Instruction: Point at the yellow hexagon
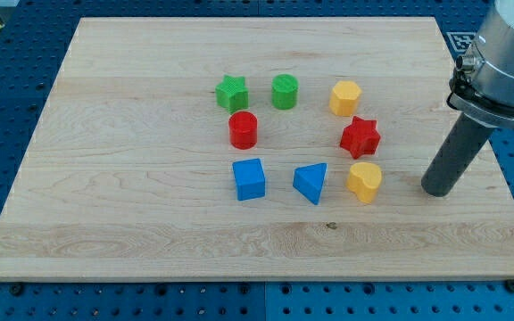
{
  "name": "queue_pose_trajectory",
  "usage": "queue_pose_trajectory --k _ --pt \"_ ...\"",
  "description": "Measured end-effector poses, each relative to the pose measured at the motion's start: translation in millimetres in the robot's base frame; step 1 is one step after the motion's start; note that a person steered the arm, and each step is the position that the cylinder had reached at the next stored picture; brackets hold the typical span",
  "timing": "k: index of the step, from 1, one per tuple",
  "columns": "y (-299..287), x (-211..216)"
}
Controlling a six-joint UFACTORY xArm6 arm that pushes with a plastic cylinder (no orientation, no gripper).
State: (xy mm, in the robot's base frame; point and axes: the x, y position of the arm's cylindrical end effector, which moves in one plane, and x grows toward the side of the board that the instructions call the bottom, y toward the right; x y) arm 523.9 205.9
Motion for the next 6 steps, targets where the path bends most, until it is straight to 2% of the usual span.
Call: queue_pose_trajectory --k 3,4,6 --pt "15 0" --pt "9 -18" --pt "-3 -98"
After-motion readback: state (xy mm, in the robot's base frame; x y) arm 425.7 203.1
